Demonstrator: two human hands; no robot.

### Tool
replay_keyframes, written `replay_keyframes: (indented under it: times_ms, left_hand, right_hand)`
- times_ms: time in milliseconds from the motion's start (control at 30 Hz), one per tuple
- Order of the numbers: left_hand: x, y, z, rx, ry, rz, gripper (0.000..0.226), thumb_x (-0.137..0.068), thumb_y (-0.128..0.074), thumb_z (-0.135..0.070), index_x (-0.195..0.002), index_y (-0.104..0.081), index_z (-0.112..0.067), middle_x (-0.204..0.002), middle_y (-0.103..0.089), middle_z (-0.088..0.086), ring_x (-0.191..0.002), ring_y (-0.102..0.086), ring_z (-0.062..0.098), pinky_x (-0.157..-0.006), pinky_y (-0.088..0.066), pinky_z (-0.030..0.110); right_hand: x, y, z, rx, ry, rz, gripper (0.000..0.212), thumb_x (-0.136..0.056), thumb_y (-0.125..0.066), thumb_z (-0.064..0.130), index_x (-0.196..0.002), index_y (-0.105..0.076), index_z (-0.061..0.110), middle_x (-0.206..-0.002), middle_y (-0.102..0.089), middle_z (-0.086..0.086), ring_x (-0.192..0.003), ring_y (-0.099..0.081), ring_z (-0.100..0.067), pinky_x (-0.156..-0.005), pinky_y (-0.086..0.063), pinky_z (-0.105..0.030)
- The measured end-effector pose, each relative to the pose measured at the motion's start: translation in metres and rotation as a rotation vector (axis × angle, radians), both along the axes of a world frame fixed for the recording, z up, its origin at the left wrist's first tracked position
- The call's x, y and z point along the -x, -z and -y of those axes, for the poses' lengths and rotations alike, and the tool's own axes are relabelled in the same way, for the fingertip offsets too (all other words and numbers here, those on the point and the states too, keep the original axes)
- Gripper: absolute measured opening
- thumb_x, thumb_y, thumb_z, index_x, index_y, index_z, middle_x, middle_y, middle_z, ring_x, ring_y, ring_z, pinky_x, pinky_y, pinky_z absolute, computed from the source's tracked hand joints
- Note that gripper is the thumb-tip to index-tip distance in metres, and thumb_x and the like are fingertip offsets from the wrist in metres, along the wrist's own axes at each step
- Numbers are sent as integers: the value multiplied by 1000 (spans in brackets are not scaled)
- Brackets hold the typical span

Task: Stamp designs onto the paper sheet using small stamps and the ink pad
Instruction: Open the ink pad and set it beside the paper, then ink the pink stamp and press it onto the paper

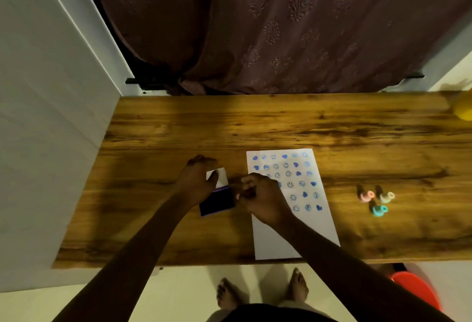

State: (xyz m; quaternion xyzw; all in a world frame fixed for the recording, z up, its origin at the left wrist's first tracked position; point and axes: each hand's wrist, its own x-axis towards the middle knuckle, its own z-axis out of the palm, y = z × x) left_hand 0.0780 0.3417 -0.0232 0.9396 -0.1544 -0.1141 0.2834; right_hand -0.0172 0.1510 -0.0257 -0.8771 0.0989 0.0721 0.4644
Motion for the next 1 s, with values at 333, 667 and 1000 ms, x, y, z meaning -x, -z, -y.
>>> replay_keyframes:
  times_ms: [333,667,1000]
  left_hand:
    - [62,-31,92,212,-57,-58,27,-96,-63,-32,-122,-68,-28,-135,-65,-2,-109,-68,20,-93,-60,45]
    - [99,-19,202,275,38,-124,26,-93,-69,-33,-119,-67,-29,-119,-66,-12,-95,-59,3,-90,-53,24]
    - [124,0,266,201,102,-160,32,-87,-70,-40,-112,-70,-21,-109,-74,-1,-99,-69,13,-93,-59,39]
  right_hand:
    - [25,-38,75,-60,102,151,31,-90,-75,25,-120,-70,20,-110,-75,7,-99,-71,-7,-81,-60,-19]
    - [67,-50,193,244,116,246,22,-88,-75,17,-110,-74,18,-103,-77,3,-92,-72,-11,-85,-60,-28]
    - [86,-42,273,675,22,-43,36,-87,-65,36,-122,-66,27,-114,-70,3,-112,-61,-20,-87,-54,-36]
